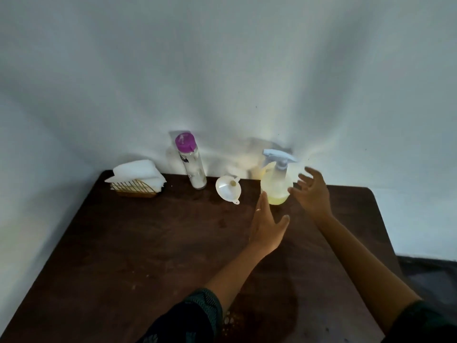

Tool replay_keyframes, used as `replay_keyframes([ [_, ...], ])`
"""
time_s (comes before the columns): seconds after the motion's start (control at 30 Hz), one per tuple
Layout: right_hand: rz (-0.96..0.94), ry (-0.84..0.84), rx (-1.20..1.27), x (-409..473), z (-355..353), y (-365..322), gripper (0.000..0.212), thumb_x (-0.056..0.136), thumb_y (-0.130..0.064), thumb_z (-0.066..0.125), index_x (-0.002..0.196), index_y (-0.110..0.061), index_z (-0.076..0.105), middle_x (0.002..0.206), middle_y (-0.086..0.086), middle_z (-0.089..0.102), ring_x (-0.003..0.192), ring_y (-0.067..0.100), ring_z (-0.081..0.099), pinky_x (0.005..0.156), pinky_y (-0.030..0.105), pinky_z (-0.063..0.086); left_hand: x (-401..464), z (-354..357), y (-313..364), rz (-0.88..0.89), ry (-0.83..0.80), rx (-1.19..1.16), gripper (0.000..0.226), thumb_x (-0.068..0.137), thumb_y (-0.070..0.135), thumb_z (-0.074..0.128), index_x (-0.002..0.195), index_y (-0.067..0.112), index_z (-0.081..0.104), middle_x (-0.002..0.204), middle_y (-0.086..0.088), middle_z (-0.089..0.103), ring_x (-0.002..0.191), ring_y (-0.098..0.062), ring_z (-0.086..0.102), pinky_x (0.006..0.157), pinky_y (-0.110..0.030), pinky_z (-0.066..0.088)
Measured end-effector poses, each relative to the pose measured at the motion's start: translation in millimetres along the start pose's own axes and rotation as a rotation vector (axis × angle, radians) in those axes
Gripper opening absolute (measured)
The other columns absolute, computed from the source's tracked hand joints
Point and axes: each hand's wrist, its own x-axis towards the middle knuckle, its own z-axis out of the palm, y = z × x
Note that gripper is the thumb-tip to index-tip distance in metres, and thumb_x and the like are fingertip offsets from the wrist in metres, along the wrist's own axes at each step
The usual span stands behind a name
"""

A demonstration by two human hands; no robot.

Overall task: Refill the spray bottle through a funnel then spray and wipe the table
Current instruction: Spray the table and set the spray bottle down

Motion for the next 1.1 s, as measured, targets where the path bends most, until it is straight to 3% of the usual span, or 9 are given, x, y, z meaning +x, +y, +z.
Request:
replay_keyframes([
  [0.17, -0.019, -0.107, -0.117, -55, -13, 3, 0.052, 0.076, -0.005, 0.072, 0.124, -0.004, 0.051, 0.123, 0.014, 0.06, 0.11, 0.022, 0.058, 0.088, 0.027, 0.045, -54, -4, -11, -0.049, 0.029, -0.099, 0.065, 0.088, 0.03, 0.058, 0.145, 0.025, 0.027, 0.151, 0.004, 0.031, 0.139, -0.016, 0.03, 0.113, -0.034, 0.03],
  [0.4, -0.042, -0.348, -0.17, -135, 1, 10, 0.042, 0.078, -0.006, 0.07, 0.117, -0.011, 0.057, 0.112, 0.005, 0.062, 0.095, 0.01, 0.058, 0.071, 0.013, 0.042, -135, -16, -39, -0.094, 0.095, -0.158, 0.05, 0.088, 0.024, 0.06, 0.135, 0.03, 0.041, 0.134, 0.012, 0.044, 0.112, -0.005, 0.048, 0.094, -0.021, 0.042],
  [0.6, -0.071, -0.505, -0.17, -183, 31, -2, 0.035, 0.078, -0.006, 0.069, 0.11, -0.016, 0.059, 0.104, -0.003, 0.062, 0.096, 0.008, 0.059, 0.07, 0.013, 0.044, -179, -48, -68, -0.144, 0.208, -0.196, 0.042, 0.087, 0.026, 0.06, 0.126, 0.035, 0.047, 0.125, 0.013, 0.049, 0.105, -0.004, 0.054, 0.095, -0.027, 0.047],
  [0.77, -0.103, -0.566, -0.161, -204, 75, -24, 0.03, 0.079, -0.005, 0.068, 0.104, -0.02, 0.061, 0.099, -0.006, 0.064, 0.091, 0.003, 0.06, 0.071, 0.013, 0.046, -186, -92, -95, -0.132, 0.266, -0.227, 0.035, 0.085, 0.025, 0.061, 0.114, 0.041, 0.048, 0.121, 0.011, 0.053, 0.1, -0.006, 0.058, 0.091, -0.022, 0.046],
  [0.97, -0.118, -0.549, -0.17, -197, 157, -57, 0.027, 0.077, -0.004, 0.07, 0.098, -0.019, 0.064, 0.098, 0.001, 0.068, 0.091, 0.011, 0.064, 0.086, 0.027, 0.051, -166, -172, -134, -0.121, 0.288, -0.24, 0.033, 0.085, 0.024, 0.061, 0.111, 0.042, 0.049, 0.123, 0.011, 0.053, 0.101, -0.007, 0.058, 0.09, -0.025, 0.048],
  [1.1, -0.14, -0.517, -0.195, -184, 207, -80, 0.026, 0.079, -0.007, 0.069, 0.103, -0.015, 0.064, 0.097, -0.003, 0.066, 0.092, 0.01, 0.063, 0.087, 0.027, 0.051, -142, -228, -157, -0.125, 0.302, -0.244, 0.034, 0.088, 0.023, 0.06, 0.119, 0.034, 0.051, 0.124, 0.009, 0.052, 0.105, -0.006, 0.056, 0.092, -0.027, 0.048],
])
